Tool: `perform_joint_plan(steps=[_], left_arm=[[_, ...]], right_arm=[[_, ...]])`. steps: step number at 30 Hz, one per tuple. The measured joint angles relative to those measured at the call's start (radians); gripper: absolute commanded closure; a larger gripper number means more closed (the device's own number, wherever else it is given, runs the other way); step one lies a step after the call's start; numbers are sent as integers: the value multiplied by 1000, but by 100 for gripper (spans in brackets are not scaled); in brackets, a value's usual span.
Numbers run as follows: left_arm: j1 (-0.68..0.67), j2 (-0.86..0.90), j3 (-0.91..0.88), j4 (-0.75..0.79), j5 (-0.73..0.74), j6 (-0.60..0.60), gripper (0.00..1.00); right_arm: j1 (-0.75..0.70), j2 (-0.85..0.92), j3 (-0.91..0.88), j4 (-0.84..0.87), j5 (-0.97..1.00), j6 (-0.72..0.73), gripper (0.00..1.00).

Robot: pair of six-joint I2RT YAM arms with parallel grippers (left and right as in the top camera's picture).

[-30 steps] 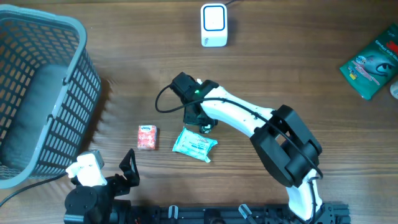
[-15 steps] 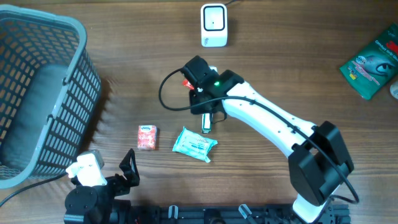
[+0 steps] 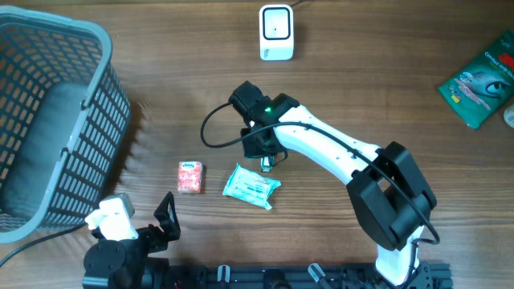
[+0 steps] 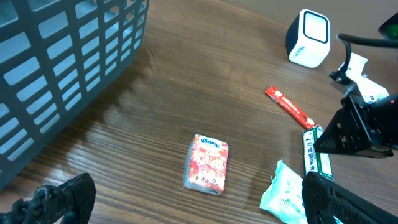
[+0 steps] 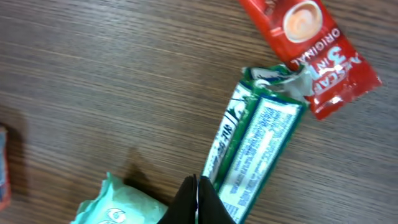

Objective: Scan the item barcode
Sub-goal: 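Close the right gripper on the end of the gum pack and lift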

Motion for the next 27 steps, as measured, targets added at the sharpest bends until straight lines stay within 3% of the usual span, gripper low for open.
perform_joint_plan(steps=[13,21,22,24,27], left_arm=[[0,0,0,0,0,0,0],[0,0,0,0,0,0,0],[0,0,0,0,0,0,0],[0,0,0,0,0,0,0],[0,0,0,0,0,0,0]], right_arm=[[-12,28,0,-35,40,13,95],[-64,30,0,-132,179,60,96],[-69,30,0,-132,185,61,94],[-75,30,0,-134,196,64,77],[-76,30,0,-140,186,73,66]])
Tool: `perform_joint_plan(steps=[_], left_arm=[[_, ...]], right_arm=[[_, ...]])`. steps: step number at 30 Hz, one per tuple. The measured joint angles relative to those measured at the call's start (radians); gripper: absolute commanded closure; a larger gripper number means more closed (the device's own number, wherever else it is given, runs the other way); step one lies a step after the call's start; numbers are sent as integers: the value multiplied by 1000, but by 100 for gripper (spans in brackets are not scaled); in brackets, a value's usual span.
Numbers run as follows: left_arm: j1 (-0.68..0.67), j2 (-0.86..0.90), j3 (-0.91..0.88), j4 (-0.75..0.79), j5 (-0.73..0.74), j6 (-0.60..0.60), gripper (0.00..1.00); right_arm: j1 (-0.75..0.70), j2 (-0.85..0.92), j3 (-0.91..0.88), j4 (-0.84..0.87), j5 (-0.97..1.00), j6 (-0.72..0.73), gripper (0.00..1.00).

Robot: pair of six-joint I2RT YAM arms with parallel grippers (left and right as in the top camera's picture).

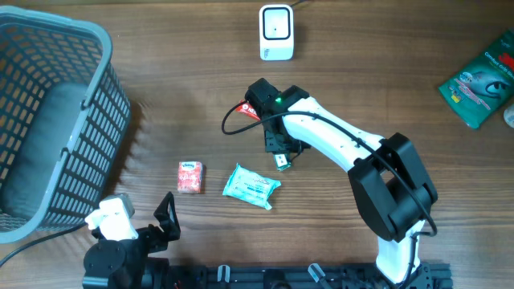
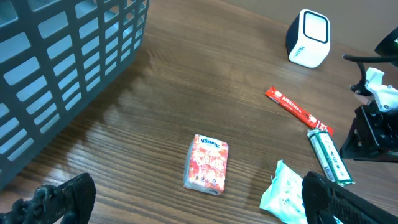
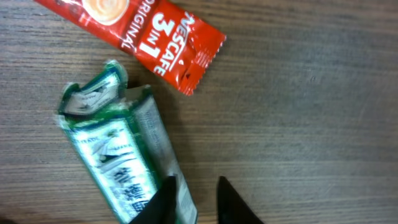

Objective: Scan the item barcode
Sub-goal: 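Close the right gripper on the end of the gum pack and lift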

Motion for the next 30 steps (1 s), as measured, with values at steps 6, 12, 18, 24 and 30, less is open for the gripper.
perform_joint_plan(steps=[6,12,18,24,30], left_arm=[[0,0,0,0,0,0,0],[0,0,0,0,0,0,0],[0,0,0,0,0,0,0],[0,0,0,0,0,0,0],[0,0,0,0,0,0,0]], right_arm=[[0,0,6,-44,-22,-10,49],[0,-32,30,-35,-30,-49,43],[20,-34,32,46,-37,-123,29],[58,-31,18,169,-72,-231,35],[58,62,16,147,-55,-267,54]])
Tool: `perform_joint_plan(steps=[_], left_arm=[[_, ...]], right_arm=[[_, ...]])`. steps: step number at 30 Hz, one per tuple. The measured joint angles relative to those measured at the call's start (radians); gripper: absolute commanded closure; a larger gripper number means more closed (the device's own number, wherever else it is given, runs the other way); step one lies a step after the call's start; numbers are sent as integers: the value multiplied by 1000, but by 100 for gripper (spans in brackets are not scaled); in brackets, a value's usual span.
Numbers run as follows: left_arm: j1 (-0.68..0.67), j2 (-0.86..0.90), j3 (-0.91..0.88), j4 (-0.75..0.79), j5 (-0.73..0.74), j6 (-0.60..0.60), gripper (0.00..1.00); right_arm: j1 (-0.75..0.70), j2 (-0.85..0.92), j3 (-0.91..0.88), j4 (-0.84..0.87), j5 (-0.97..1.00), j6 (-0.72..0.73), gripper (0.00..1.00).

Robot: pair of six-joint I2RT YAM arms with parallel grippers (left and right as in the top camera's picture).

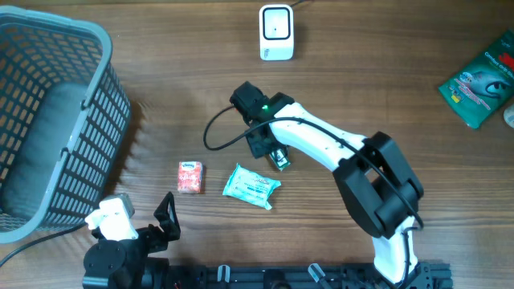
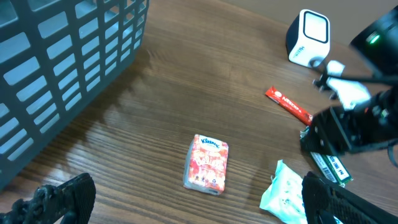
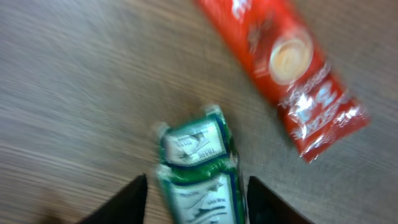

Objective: Scan the item barcode
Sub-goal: 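Close the right gripper on the end of the gum pack and lift, then hold the gum pack in front of the white scanner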

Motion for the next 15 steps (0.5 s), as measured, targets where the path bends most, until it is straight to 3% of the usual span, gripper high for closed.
perform_joint_plan(steps=[2,6,11,15], left_arm=[[0,0,0,0,0,0,0],[0,0,0,0,0,0,0],[0,0,0,0,0,0,0],[0,0,0,0,0,0,0]], right_arm=[[0,6,-3,-43,0,-2,57],[-1,6,-6,-30,0,-7,74],[-10,6,-7,-14,-31,-13,82],[-43,6,57,-30,-186,-15,86]])
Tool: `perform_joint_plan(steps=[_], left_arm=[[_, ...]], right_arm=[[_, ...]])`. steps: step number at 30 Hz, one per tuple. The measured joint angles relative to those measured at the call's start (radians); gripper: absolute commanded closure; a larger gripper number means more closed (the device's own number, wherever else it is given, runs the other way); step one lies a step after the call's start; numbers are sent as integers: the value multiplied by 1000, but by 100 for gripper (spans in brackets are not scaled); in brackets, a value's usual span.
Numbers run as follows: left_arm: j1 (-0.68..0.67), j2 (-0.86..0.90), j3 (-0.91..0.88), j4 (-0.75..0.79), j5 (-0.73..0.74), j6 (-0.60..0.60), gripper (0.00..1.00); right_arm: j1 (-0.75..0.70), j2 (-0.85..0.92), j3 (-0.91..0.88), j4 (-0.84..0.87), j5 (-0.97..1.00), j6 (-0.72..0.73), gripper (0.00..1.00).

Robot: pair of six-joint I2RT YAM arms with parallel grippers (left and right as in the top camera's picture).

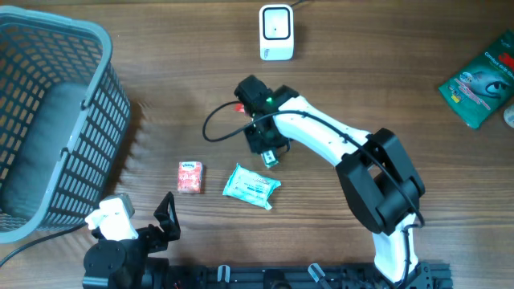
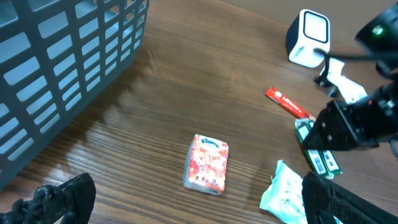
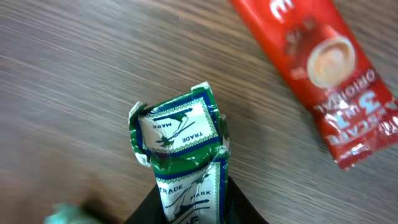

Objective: Scan the item barcode
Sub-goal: 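Hold the gum pack in front of the white scanner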

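Note:
A green and white packet (image 3: 183,146) sits between the fingers of my right gripper (image 3: 189,208), which is shut on it just left of table centre (image 1: 267,151). In the left wrist view the packet (image 2: 318,152) pokes out below that gripper. Whether it is off the wood I cannot tell. The white barcode scanner (image 1: 275,32) stands at the far edge, also visible from the left wrist (image 2: 309,38). My left gripper (image 2: 199,208) stays open at the near left, its fingers (image 2: 62,199) wide apart with nothing between them.
A red Nescafe sachet (image 3: 329,68) lies just beyond the packet. A red Kleenex pack (image 1: 190,177) and a mint-green tissue pack (image 1: 251,186) lie nearer the front. A grey basket (image 1: 48,120) stands at the left, and a green pouch (image 1: 478,80) at the far right.
My right gripper's fingers stood wide apart on either side of the green packet; now they are shut on it. The left arm has not moved.
First my right gripper was shut with its tip beside the green packet, which lay against the red sachet. Then the packet lay turned and the fingers were slightly apart beside it. Then they straddled it wide open, and now they grip it.

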Motion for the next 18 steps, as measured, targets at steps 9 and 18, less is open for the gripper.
perform_joint_plan(steps=[9,18], left_arm=[[0,0,0,0,0,0,0],[0,0,0,0,0,0,0]], right_arm=[[-196,-16,66,-252,-724,-306,82],[-198,-86,66,-365,-832,-434,87]])
